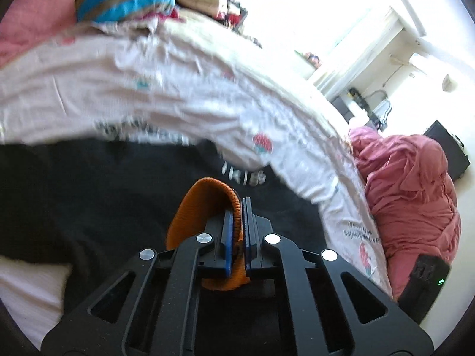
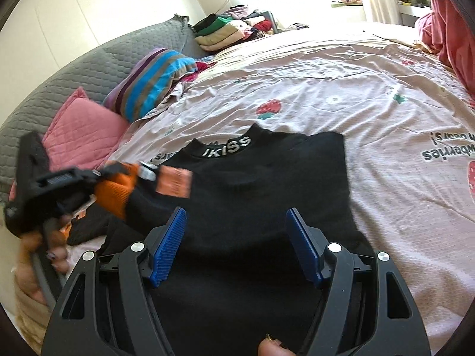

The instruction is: Fold small clothes

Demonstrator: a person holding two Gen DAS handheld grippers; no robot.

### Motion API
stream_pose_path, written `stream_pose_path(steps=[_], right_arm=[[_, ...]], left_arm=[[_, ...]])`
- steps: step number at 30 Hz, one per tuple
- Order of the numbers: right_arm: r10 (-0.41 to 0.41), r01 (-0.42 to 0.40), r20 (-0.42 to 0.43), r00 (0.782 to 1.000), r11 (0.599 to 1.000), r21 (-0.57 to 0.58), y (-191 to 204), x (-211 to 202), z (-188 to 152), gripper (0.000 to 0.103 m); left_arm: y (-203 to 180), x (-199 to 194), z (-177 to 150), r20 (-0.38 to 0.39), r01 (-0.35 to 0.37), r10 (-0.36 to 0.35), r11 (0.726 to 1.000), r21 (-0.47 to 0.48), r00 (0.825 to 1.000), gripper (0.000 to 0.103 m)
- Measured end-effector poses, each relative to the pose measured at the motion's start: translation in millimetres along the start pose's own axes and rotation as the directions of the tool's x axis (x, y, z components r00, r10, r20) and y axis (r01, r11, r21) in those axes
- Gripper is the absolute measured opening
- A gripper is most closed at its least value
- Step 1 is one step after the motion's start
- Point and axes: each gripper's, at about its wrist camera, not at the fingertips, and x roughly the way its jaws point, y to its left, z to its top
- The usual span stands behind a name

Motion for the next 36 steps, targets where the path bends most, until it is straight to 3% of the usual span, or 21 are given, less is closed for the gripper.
stream_pose_path(steps=[4,10,14,20,24,26,30,32,36], right_arm=[[-0.017,0.017,0.004,1.000,1.000,0.002,-6.6,-0.9,1.9,0.068],[-0.075,0.075,-0.008,0.997,0.997,-0.007,-8.5,9.7,2.9,0.068],[-0.131,0.130,-0.033,0.991,0.991,-0.035,-8.0,21.9,2.9,0.068],[-0.142,0.137,-0.061,0.988,0.987,-0.078,-0.1,36.6,2.0,0.068],[-0.148,0.138,-0.089,0.985,0.984,-0.112,8.0,49.3,1.6,0.068],[-0.152,0.139,-0.103,0.983,0.983,-0.121,9.8,53.8,0.2,0.068],[-0.181,0.165,-0.157,0.971,0.980,-0.115,2.6,65.3,-4.7,0.068],[-0.211,0.193,-0.181,0.961,0.975,-0.114,-3.5,70.3,-7.4,0.069],[-0.217,0.203,-0.204,0.955,0.975,-0.089,-13.8,74.7,-12.4,0.069]], left_arm=[[9.8,-17.5,8.8,0.038,0.002,-0.001,1.000,-0.019,0.999,0.000],[42.1,-5.7,-3.5,-0.024,-0.034,0.032,0.996,-0.083,0.999,0.000],[58.9,2.6,-12.8,-0.045,-0.100,0.096,0.990,-0.097,0.994,0.000],[56.9,-16.1,-10.4,0.013,-0.177,0.177,0.983,-0.039,0.984,0.001],[33.8,-6.9,-15.5,-0.018,-0.172,0.173,0.984,0.056,0.985,0.016],[27.7,6.9,-23.3,-0.064,-0.171,0.177,0.981,0.090,0.982,0.018],[31.9,29.7,-44.8,-0.134,-0.230,0.248,0.964,0.132,0.960,0.035],[41.4,35.3,-54.4,-0.147,-0.269,0.288,0.954,0.136,0.946,0.036],[49.5,32.1,-58.7,-0.146,-0.248,0.264,0.961,0.120,0.953,0.036]])
